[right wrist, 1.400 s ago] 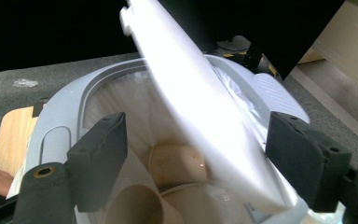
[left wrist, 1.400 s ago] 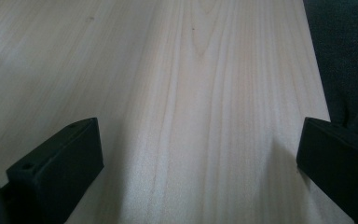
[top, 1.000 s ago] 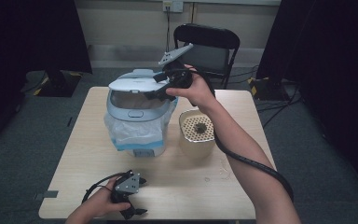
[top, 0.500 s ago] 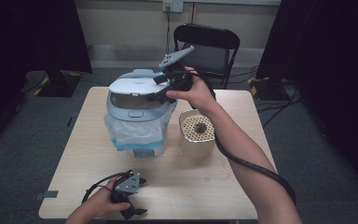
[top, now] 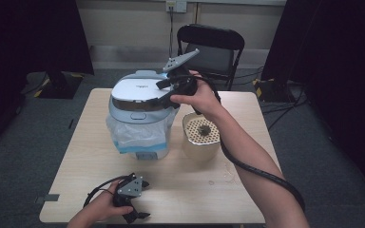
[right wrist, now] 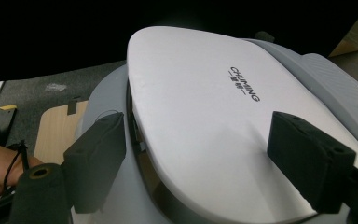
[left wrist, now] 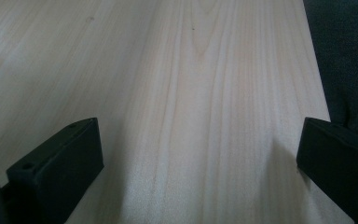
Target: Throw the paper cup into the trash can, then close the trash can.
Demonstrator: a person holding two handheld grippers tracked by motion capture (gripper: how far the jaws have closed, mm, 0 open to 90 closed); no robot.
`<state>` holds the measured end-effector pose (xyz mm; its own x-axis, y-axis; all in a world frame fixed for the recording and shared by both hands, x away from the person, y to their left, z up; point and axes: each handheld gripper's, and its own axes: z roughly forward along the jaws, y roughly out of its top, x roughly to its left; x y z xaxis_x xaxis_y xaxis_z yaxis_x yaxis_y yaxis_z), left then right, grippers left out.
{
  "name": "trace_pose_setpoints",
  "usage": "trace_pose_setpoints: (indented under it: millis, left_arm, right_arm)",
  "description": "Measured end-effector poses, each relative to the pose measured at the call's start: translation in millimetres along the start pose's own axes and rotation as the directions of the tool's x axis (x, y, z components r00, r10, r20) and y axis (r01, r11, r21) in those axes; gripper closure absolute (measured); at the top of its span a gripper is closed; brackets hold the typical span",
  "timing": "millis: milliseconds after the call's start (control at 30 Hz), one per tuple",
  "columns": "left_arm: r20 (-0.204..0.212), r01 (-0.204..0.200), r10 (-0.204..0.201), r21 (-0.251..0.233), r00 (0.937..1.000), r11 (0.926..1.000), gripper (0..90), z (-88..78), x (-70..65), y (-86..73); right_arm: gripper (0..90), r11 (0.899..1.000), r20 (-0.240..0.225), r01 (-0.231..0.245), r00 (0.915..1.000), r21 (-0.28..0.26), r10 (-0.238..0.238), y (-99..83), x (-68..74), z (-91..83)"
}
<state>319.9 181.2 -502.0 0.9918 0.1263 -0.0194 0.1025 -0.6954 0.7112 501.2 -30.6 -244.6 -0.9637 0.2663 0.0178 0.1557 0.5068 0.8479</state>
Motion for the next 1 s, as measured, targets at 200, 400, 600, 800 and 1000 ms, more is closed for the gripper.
trace_pose_setpoints:
  millis: [200,400,600,800,1000]
  left_arm:
    - [-0.001,-0.001,0.001,0.003,1.0,1.0,0.0,-0.2,0.0,0.1]
    - [0.0,0.0,0.0,0.0,1.0,1.0,0.0,0.0,0.0,0.0]
    - [-0.001,-0.001,0.001,0.005,1.0,1.0,0.0,-0.3,0.1,0.2]
    - [0.0,0.001,-0.001,0.006,1.0,1.0,0.0,-0.4,0.0,0.3]
    - [-0.001,-0.001,0.001,0.004,1.0,1.0,0.0,-0.3,0.1,0.2]
  right_arm:
    - [18.2,1.0,-0.027,-0.019,0.9994,0.01,0.019,-1.3,1.6,1.3]
    - [18.8,0.998,-0.052,-0.058,0.997,0.009,0.058,-2.4,-2.2,3.0]
    - [25.1,0.997,-0.039,-0.062,0.9972,0.034,0.064,-3.3,-4.0,7.7]
    - [39.6,0.996,-0.027,-0.078,0.9965,0.031,0.079,-6.0,-9.1,7.7]
    - [42.3,0.998,0.016,-0.051,0.9986,0.046,0.05,-3.7,-8.1,10.4]
